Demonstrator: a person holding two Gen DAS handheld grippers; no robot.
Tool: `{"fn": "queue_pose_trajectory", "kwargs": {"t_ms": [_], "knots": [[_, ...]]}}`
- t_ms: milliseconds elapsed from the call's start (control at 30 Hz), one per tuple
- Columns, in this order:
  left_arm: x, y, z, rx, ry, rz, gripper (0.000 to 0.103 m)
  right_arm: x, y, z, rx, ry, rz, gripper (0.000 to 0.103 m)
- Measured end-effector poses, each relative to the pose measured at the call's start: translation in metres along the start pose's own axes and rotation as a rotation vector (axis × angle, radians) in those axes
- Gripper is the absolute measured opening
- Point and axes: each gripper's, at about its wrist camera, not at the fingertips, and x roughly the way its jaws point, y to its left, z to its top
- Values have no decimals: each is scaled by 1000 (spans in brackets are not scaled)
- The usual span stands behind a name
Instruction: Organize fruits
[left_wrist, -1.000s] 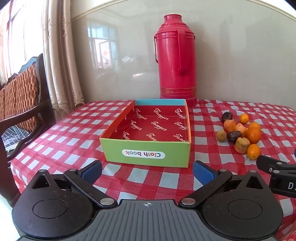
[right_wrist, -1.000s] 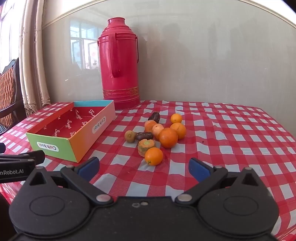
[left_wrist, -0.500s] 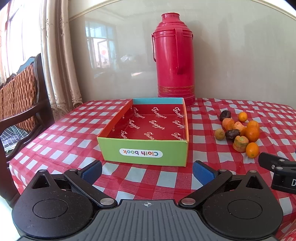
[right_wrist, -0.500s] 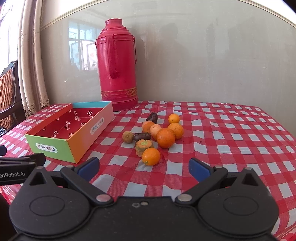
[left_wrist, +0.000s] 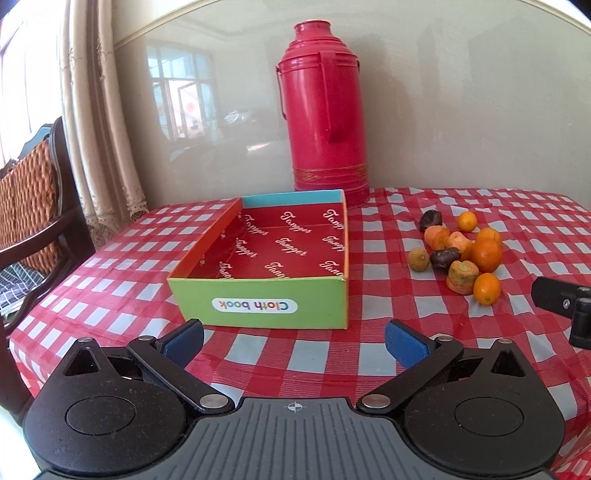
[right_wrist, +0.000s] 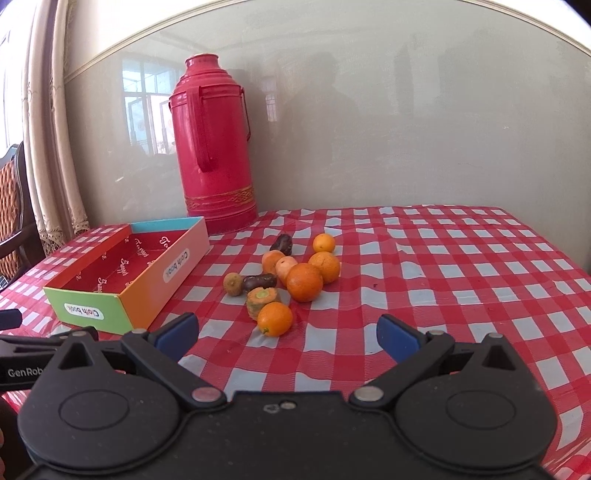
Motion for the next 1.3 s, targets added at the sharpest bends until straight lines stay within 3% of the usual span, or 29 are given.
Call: {"fn": "queue_pose_trajectory", "kwargs": {"t_ms": [333, 1300], "knots": [[-3, -6, 1, 0, -15, -8, 103, -5, -14, 1, 66, -14, -1, 97], [-5, -2, 5, -24, -28, 2, 103, 1, -2, 0, 0, 5, -1, 97]]}}
